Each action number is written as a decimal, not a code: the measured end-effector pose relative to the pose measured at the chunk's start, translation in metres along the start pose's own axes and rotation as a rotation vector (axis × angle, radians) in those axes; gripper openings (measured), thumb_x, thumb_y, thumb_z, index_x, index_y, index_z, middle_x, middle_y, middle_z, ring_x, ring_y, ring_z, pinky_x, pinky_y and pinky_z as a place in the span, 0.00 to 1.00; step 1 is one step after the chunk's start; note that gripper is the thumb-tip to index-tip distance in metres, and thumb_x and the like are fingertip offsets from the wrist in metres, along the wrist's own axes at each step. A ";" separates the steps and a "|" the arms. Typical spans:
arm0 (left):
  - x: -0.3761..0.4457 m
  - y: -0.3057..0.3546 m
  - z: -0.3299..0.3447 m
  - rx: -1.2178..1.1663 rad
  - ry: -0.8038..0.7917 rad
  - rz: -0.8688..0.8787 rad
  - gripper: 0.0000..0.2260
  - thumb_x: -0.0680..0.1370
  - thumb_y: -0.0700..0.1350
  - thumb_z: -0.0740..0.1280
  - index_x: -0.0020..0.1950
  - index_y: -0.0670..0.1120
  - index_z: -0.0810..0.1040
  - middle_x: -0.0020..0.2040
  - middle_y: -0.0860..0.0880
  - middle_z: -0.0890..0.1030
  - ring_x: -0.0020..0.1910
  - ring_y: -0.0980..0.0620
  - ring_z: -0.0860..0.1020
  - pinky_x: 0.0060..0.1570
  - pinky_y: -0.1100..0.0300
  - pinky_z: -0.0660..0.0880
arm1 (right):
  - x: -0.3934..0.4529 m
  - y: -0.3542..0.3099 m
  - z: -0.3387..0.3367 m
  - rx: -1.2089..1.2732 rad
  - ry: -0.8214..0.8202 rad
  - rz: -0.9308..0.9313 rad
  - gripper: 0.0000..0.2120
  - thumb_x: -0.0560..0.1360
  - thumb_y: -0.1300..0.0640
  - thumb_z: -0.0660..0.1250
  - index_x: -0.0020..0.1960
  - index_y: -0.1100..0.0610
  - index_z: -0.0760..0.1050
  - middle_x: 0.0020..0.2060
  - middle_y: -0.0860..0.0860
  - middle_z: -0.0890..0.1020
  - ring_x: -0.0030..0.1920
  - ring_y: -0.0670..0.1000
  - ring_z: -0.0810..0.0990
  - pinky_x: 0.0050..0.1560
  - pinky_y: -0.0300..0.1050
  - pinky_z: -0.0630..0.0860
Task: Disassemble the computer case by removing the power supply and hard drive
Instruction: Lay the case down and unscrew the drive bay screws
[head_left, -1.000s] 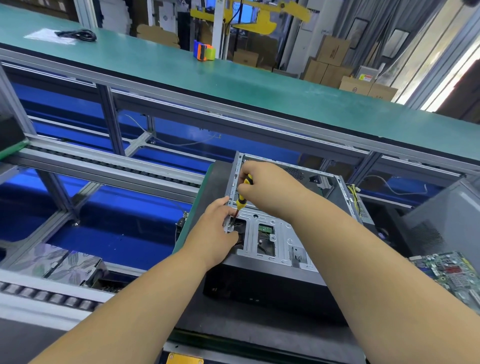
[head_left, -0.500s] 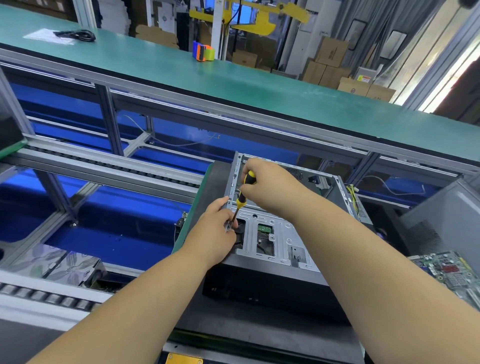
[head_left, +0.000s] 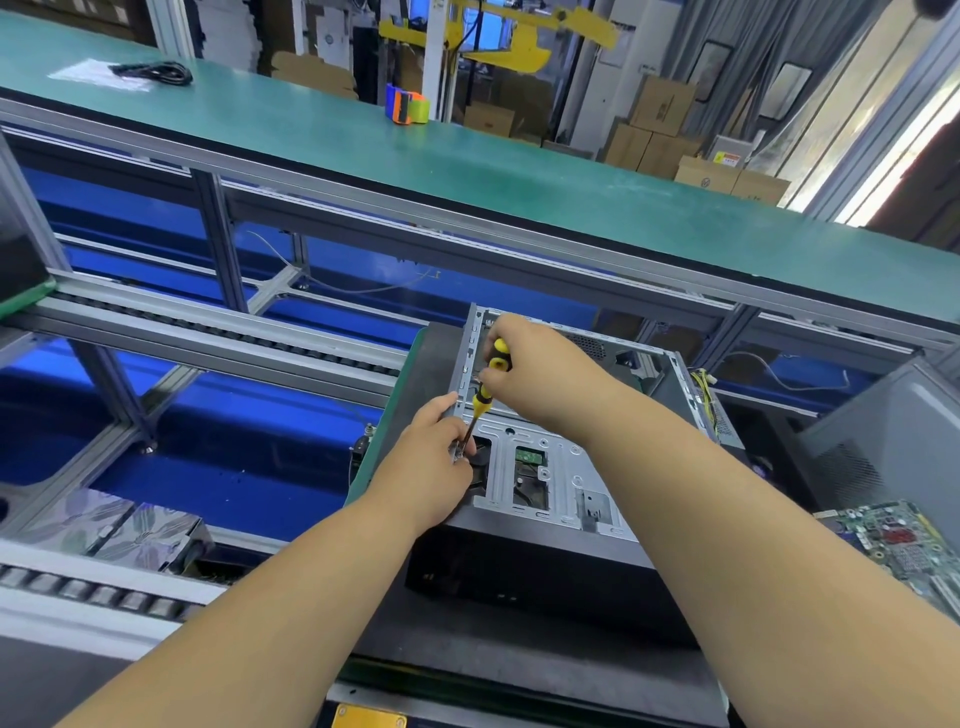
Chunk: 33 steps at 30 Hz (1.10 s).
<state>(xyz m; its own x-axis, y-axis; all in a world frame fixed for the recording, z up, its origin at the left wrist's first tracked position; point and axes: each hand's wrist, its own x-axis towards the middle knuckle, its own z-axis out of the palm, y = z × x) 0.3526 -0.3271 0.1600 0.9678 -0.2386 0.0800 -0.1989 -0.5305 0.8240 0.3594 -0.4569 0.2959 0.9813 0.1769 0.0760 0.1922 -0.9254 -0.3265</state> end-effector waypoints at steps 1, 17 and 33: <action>0.000 0.000 0.000 -0.004 0.000 0.001 0.10 0.75 0.37 0.66 0.43 0.53 0.76 0.75 0.62 0.59 0.69 0.60 0.64 0.58 0.62 0.64 | -0.001 0.000 0.000 0.013 -0.002 -0.001 0.04 0.76 0.57 0.64 0.51 0.54 0.72 0.42 0.49 0.77 0.40 0.51 0.75 0.37 0.45 0.72; 0.000 -0.001 0.000 0.010 0.003 -0.002 0.09 0.75 0.38 0.66 0.43 0.53 0.76 0.75 0.63 0.59 0.69 0.60 0.64 0.57 0.61 0.65 | -0.002 -0.001 0.003 -0.040 0.004 0.002 0.07 0.80 0.52 0.63 0.55 0.54 0.73 0.43 0.50 0.79 0.39 0.49 0.75 0.39 0.46 0.72; 0.001 -0.001 0.000 0.014 0.003 -0.004 0.09 0.75 0.38 0.66 0.43 0.54 0.76 0.76 0.63 0.58 0.71 0.59 0.64 0.59 0.61 0.65 | -0.001 0.000 0.002 -0.047 0.018 -0.007 0.12 0.80 0.46 0.64 0.50 0.54 0.73 0.40 0.49 0.78 0.38 0.50 0.74 0.34 0.44 0.68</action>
<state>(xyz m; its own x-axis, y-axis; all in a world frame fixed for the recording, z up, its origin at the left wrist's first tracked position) 0.3535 -0.3268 0.1595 0.9690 -0.2344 0.0785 -0.1974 -0.5425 0.8165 0.3588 -0.4564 0.2940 0.9794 0.1776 0.0957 0.1977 -0.9390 -0.2813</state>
